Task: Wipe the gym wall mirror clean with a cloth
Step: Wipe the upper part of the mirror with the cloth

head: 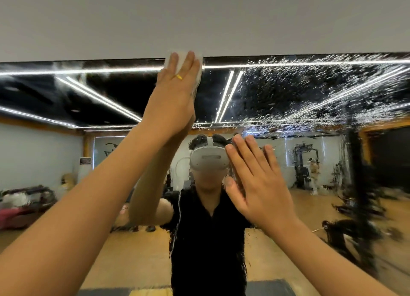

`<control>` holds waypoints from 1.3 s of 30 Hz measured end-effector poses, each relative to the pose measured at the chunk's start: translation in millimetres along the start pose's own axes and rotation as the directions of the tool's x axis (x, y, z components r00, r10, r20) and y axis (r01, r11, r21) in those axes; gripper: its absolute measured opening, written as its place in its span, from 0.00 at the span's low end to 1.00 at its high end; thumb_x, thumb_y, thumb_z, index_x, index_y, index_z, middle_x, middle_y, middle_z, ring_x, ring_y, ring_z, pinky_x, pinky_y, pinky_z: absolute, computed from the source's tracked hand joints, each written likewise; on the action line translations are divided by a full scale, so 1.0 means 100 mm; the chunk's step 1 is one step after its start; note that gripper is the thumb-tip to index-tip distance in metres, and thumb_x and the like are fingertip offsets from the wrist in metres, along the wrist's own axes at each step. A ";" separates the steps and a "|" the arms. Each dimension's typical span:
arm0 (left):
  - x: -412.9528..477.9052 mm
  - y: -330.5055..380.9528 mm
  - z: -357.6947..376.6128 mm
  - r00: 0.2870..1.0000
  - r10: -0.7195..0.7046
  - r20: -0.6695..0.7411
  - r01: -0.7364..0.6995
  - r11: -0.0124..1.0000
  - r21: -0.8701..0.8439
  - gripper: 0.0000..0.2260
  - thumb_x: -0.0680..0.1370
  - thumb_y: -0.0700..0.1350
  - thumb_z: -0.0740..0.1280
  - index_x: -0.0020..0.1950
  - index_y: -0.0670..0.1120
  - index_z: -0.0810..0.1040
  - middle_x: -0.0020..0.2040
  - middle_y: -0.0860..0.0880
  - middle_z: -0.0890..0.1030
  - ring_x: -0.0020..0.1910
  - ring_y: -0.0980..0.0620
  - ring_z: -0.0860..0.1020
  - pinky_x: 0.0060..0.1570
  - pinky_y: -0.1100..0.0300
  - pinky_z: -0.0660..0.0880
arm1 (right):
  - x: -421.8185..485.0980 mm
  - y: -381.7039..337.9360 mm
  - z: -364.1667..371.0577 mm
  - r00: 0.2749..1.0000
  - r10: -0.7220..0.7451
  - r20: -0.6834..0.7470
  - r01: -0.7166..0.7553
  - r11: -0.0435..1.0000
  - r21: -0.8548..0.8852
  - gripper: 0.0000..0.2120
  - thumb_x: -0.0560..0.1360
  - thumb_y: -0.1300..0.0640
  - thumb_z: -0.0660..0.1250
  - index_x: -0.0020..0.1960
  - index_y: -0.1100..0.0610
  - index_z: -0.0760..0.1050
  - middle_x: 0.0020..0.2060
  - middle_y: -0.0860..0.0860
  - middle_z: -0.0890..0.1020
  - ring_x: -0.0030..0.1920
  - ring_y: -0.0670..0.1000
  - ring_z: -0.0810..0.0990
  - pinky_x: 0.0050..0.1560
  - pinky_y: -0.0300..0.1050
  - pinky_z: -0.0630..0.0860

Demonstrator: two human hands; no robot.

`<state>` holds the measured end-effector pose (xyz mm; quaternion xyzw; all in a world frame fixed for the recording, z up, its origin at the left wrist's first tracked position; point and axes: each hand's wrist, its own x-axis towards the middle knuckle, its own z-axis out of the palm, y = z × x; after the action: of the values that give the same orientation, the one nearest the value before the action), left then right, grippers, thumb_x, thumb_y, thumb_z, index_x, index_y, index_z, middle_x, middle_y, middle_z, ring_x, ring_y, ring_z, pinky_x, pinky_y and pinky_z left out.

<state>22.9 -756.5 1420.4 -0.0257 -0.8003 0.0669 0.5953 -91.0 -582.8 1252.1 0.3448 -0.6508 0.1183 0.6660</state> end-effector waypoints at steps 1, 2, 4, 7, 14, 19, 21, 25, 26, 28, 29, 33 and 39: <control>-0.14 0.00 0.02 1.000 -0.005 -0.003 0.005 1.000 -0.022 0.31 0.85 0.37 0.58 0.85 0.49 0.47 0.85 0.48 0.46 0.83 0.41 0.44 0.80 0.41 0.57 | 0.00 0.00 0.00 1.000 -0.001 0.000 0.001 1.000 -0.001 0.31 0.82 0.47 0.58 0.82 0.57 0.59 0.82 0.54 0.58 0.83 0.55 0.53 0.80 0.63 0.54; -0.29 -0.01 0.05 1.000 0.007 -0.007 -0.007 0.999 -0.034 0.31 0.85 0.37 0.59 0.85 0.48 0.49 0.85 0.46 0.48 0.83 0.39 0.46 0.79 0.39 0.58 | 0.00 0.00 0.00 1.000 0.000 -0.001 0.000 1.000 -0.001 0.31 0.82 0.47 0.58 0.82 0.57 0.60 0.82 0.54 0.58 0.83 0.55 0.53 0.80 0.63 0.55; -0.56 -0.06 0.12 0.998 0.057 -0.014 -0.058 0.998 -0.021 0.30 0.84 0.37 0.60 0.85 0.46 0.53 0.85 0.45 0.52 0.82 0.38 0.49 0.78 0.36 0.60 | -0.01 0.01 0.00 1.000 0.004 -0.002 -0.004 1.000 0.000 0.31 0.83 0.46 0.57 0.82 0.57 0.60 0.82 0.54 0.58 0.83 0.55 0.53 0.80 0.64 0.56; -0.61 -0.11 0.13 0.998 0.065 -0.001 -0.065 0.998 -0.005 0.29 0.84 0.38 0.60 0.84 0.46 0.54 0.85 0.45 0.53 0.82 0.38 0.50 0.78 0.36 0.59 | -0.01 0.02 -0.01 1.000 0.005 -0.011 -0.005 1.000 0.004 0.31 0.82 0.46 0.57 0.82 0.57 0.60 0.82 0.54 0.58 0.83 0.55 0.53 0.80 0.63 0.55; 0.17 0.04 0.10 0.998 0.040 -0.052 -0.038 0.998 0.051 0.29 0.86 0.37 0.54 0.85 0.49 0.46 0.86 0.50 0.46 0.83 0.42 0.41 0.79 0.47 0.41 | 0.00 0.02 -0.02 1.000 0.011 0.016 -0.011 1.000 0.013 0.31 0.83 0.47 0.57 0.83 0.55 0.58 0.83 0.53 0.57 0.83 0.54 0.51 0.82 0.61 0.51; -0.19 0.04 0.19 0.996 0.057 -0.067 -0.056 0.998 0.021 0.29 0.86 0.38 0.56 0.85 0.47 0.49 0.85 0.48 0.49 0.83 0.41 0.44 0.80 0.43 0.48 | 0.00 -0.01 -0.02 1.000 0.014 0.023 -0.015 1.000 0.016 0.31 0.83 0.46 0.57 0.83 0.56 0.58 0.83 0.53 0.56 0.83 0.54 0.51 0.82 0.61 0.51; -0.50 -0.02 0.26 0.991 0.109 -0.073 -0.109 0.994 0.010 0.29 0.84 0.38 0.58 0.85 0.44 0.53 0.85 0.45 0.54 0.83 0.38 0.49 0.79 0.40 0.52 | 0.00 0.00 -0.02 1.000 0.012 0.021 -0.012 1.000 0.015 0.31 0.83 0.47 0.58 0.83 0.56 0.58 0.83 0.53 0.56 0.83 0.54 0.51 0.81 0.62 0.51; -0.96 -0.14 0.32 0.987 0.158 -0.015 -0.158 0.987 0.026 0.28 0.82 0.41 0.54 0.83 0.43 0.57 0.83 0.44 0.59 0.82 0.39 0.53 0.76 0.39 0.57 | -0.03 0.02 -0.02 1.000 0.004 0.016 -0.005 1.000 0.016 0.31 0.83 0.47 0.60 0.83 0.56 0.58 0.83 0.53 0.57 0.83 0.54 0.52 0.81 0.62 0.53; -0.99 -0.14 0.31 0.987 0.159 -0.003 -0.159 0.987 0.030 0.28 0.82 0.41 0.54 0.84 0.44 0.57 0.83 0.44 0.58 0.82 0.40 0.53 0.76 0.40 0.57 | -0.03 0.03 -0.02 1.000 0.001 0.011 -0.002 1.000 0.014 0.31 0.82 0.47 0.60 0.83 0.56 0.58 0.83 0.53 0.57 0.83 0.54 0.52 0.81 0.62 0.53; -0.92 -0.10 0.28 0.990 0.142 0.000 -0.142 0.989 0.027 0.30 0.82 0.41 0.55 0.84 0.46 0.53 0.84 0.46 0.55 0.83 0.41 0.50 0.77 0.42 0.53 | -0.02 0.04 -0.02 1.000 -0.001 -0.001 0.001 1.000 0.010 0.31 0.82 0.47 0.60 0.82 0.56 0.59 0.83 0.54 0.57 0.83 0.54 0.52 0.81 0.63 0.54; -0.83 -0.07 0.26 0.992 0.127 -0.007 -0.126 0.992 0.029 0.30 0.83 0.41 0.56 0.84 0.47 0.51 0.85 0.47 0.53 0.83 0.42 0.48 0.77 0.44 0.50 | -0.01 0.04 -0.02 1.000 -0.001 -0.005 0.001 1.000 0.011 0.31 0.82 0.47 0.60 0.82 0.56 0.59 0.82 0.54 0.58 0.83 0.54 0.53 0.81 0.62 0.53; -0.19 0.09 0.16 0.996 0.075 -0.041 -0.073 0.996 0.054 0.33 0.84 0.37 0.58 0.85 0.48 0.46 0.85 0.49 0.48 0.83 0.41 0.43 0.80 0.45 0.46 | -0.01 0.02 -0.02 1.000 0.000 -0.005 0.000 1.000 0.014 0.31 0.82 0.47 0.60 0.82 0.56 0.60 0.82 0.54 0.58 0.83 0.54 0.53 0.81 0.61 0.52; 0.18 0.15 0.17 0.996 0.058 -0.069 -0.053 0.997 0.063 0.34 0.83 0.33 0.56 0.86 0.48 0.45 0.86 0.50 0.45 0.84 0.43 0.41 0.80 0.48 0.40 | -0.02 0.01 0.00 1.000 0.005 -0.002 -0.005 1.000 0.023 0.32 0.82 0.47 0.61 0.82 0.56 0.59 0.83 0.53 0.57 0.83 0.53 0.52 0.81 0.62 0.53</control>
<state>0.9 -740.9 1430.5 -0.0322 -0.7752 0.1067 0.6218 -91.4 -581.4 1250.9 0.3507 -0.6495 0.1280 0.6624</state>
